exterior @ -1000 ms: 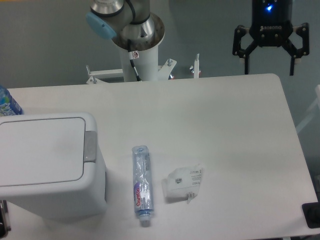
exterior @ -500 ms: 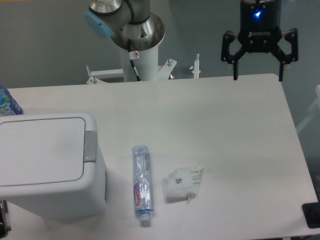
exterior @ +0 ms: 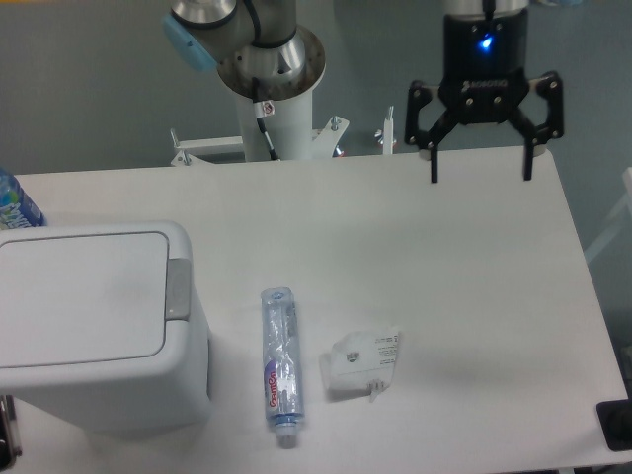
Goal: Open the trash can
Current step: 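Move the gripper down toward the grey tab on the trash can lid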
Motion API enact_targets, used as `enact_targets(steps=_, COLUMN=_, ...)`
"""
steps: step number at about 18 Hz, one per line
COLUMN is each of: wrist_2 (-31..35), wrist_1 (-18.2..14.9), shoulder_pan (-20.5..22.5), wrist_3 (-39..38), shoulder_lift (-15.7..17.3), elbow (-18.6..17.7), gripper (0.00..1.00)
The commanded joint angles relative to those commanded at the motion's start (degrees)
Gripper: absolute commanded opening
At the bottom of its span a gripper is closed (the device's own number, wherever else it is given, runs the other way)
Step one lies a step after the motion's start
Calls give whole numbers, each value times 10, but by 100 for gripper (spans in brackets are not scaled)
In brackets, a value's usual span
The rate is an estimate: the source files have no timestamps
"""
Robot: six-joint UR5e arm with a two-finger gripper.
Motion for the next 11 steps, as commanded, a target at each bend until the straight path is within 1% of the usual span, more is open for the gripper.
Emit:
enact_targets(steps=2, wrist_2=1, wrist_1=-1, shoulder_pan=-24, wrist_3=-40, shoulder_lift=-6, elbow=1, gripper=100)
enact_targets(steps=6, wrist_2=-10, wrist_1=-3, shoulder_pan=-78, wrist_3=-147, shoulder_lift=-15, elbow=0, gripper=100)
enact_targets(steps=7, wrist_2=-13, wrist_1=-4, shoulder_pan=-84, wrist_3=-165, shoulder_lift=-16, elbow=-3, gripper=100)
enact_targets(steps=10, wrist_2=-69, wrist_1=-9, shoulder_pan=-105, wrist_3=-224, shoulder_lift=-23, elbow=-14, gripper=100)
enact_targets(steps=11, wrist_2=-87, wrist_1=-9, shoulder_pan=-105, wrist_3=-241, shoulder_lift=-25, elbow=-16, gripper=100)
